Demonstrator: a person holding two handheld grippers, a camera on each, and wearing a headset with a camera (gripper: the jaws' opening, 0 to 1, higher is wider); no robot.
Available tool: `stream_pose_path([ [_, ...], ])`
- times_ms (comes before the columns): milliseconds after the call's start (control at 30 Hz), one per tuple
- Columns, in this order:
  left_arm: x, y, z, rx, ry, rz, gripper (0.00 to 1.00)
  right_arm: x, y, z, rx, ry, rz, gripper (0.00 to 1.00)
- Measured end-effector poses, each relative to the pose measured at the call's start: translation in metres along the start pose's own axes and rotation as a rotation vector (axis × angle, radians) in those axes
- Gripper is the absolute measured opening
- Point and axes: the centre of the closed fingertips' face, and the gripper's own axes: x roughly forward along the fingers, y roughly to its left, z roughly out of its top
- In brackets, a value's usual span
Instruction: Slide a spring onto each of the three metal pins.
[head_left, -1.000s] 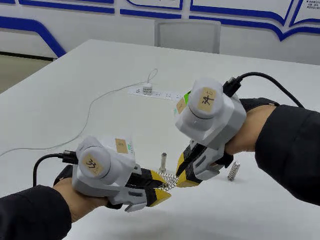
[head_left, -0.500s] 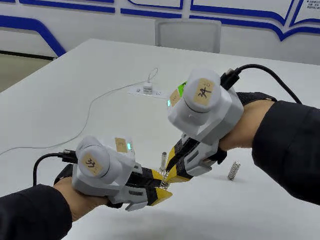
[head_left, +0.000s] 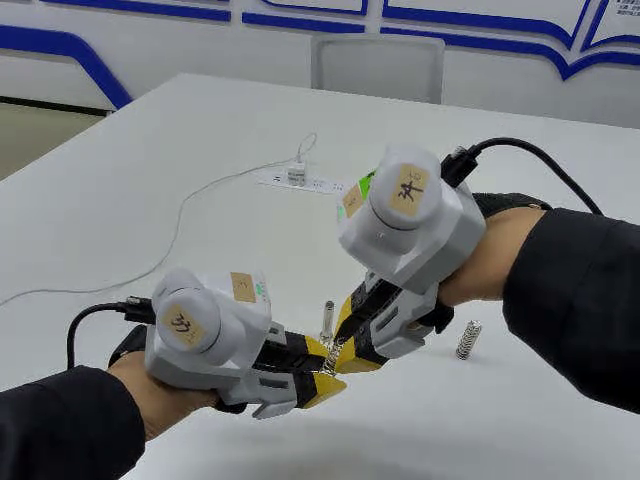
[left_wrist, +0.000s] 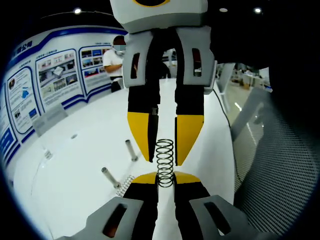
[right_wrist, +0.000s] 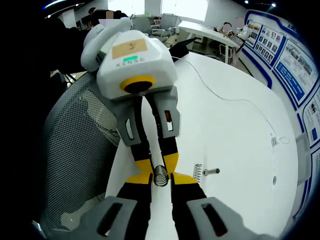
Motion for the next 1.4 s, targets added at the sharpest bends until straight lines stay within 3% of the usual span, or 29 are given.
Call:
stream_pose_path([
  [433,-0.001,0.0,0.003,-0.008,-0.014,0.005,0.11,0.0,0.0,0.0,0.012,-0.006,0.004,0.12],
  [567,-0.001,0.001,-0.001,-0.019,0.002,0.009,0.17,-0.002,-0.002,-0.001,0.018,-0.004,0.001,0.12],
  [867,-0.01,0.011,-0.007,-0.065,0.003,0.034,0.26,-0.009,-0.011,-0.017,0.041,0.027,-0.019,0.12],
  [1200,-0.024,0.02,-0.023,-0.119,0.016,0.072,0.35,-0.021,-0.025,-0.039,0.074,0.065,-0.046,0.12],
  [1400,-0.028,0.022,-0.025,-0.155,-0.001,0.093,0.39,-0.031,-0.038,-0.051,0.101,0.085,-0.075,0.12],
])
